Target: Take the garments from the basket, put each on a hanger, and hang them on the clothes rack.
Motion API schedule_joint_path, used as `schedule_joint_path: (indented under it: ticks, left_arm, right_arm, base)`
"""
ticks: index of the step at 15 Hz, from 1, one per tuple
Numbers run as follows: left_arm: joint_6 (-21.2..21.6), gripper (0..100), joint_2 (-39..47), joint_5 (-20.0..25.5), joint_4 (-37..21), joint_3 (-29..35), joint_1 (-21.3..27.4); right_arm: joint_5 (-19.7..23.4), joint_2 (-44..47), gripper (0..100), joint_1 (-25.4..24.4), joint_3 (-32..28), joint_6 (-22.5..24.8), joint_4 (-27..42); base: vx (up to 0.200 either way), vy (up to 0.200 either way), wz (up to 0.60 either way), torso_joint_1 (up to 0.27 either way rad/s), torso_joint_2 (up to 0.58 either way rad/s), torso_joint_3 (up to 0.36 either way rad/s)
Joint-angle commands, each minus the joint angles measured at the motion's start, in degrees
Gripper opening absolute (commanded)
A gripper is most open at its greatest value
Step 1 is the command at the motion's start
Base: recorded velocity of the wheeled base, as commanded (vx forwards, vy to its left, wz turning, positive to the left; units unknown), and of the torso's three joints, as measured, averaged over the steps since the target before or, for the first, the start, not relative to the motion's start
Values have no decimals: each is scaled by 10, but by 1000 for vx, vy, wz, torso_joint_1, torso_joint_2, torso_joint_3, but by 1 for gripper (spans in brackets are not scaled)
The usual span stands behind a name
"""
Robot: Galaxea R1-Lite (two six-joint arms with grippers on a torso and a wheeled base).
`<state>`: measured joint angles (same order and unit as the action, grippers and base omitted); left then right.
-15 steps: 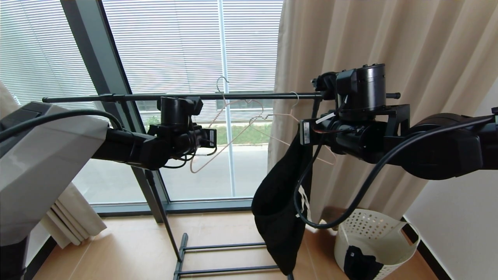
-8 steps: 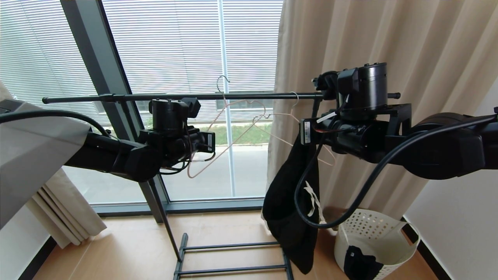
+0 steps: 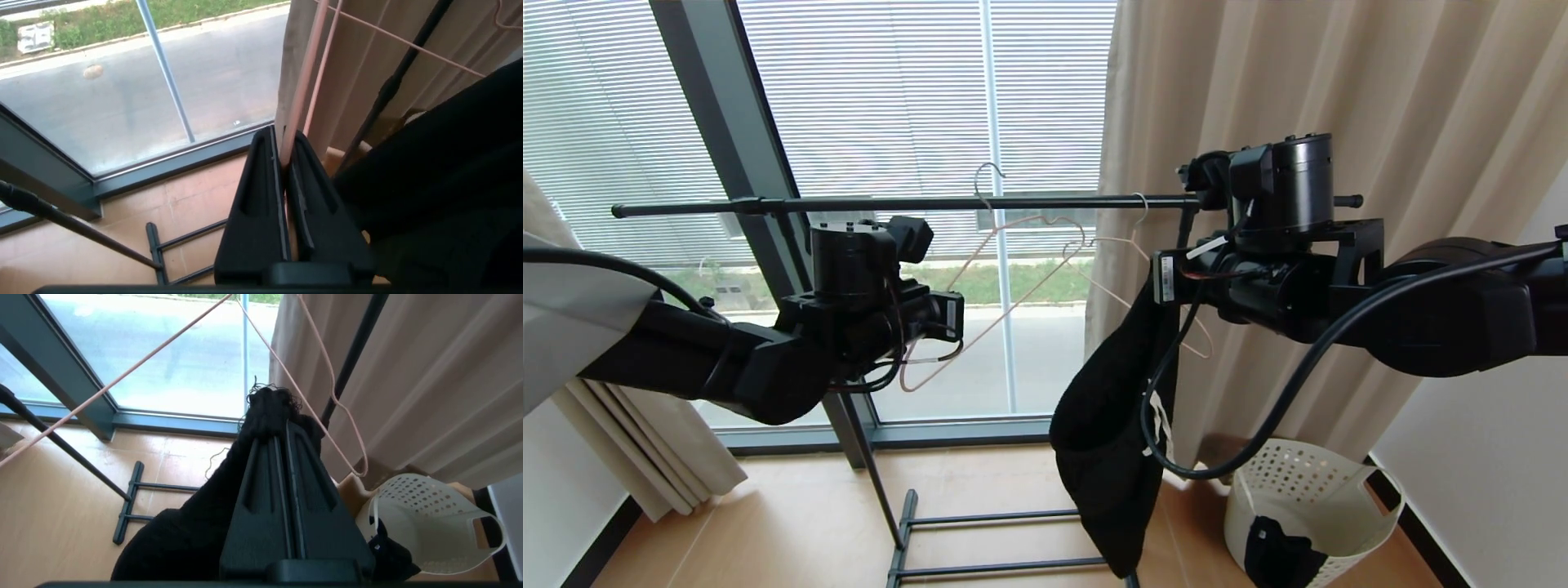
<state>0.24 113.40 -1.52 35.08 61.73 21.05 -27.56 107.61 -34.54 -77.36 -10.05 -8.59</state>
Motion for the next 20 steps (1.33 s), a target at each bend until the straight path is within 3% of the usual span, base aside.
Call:
schedule_joint_path:
  ticks: [1, 7, 8, 11, 14, 20]
  left_arm:
    - [13, 0, -44, 3, 31, -67, 0]
    - [41, 0, -99, 34, 102, -196, 0]
    - [65, 0, -109, 49, 132, -235, 0]
    - [80, 0, -133, 71, 190, -316, 4]
    - [85, 0, -159, 87, 205, -367, 18]
    - [84, 0, -205, 88, 206, -413, 35]
  right_arm:
    - [0, 4, 0, 1, 0, 5, 0]
    - [-28, 36, 0, 24, -6, 24, -6]
    - [-44, 51, 0, 30, -6, 41, -24]
    - [-87, 88, 0, 40, -6, 74, -77]
    - [-98, 102, 0, 42, -6, 95, -113]
    - [-99, 109, 0, 57, -12, 95, -117]
  base:
    - [0, 0, 0, 0, 0, 0]
    - [0, 0, 0, 0, 0, 0]
    - [0, 0, 0, 0, 0, 0]
    - [0, 0, 0, 0, 0, 0]
    - [0, 0, 0, 0, 0, 0]
    - [0, 0, 0, 0, 0, 0]
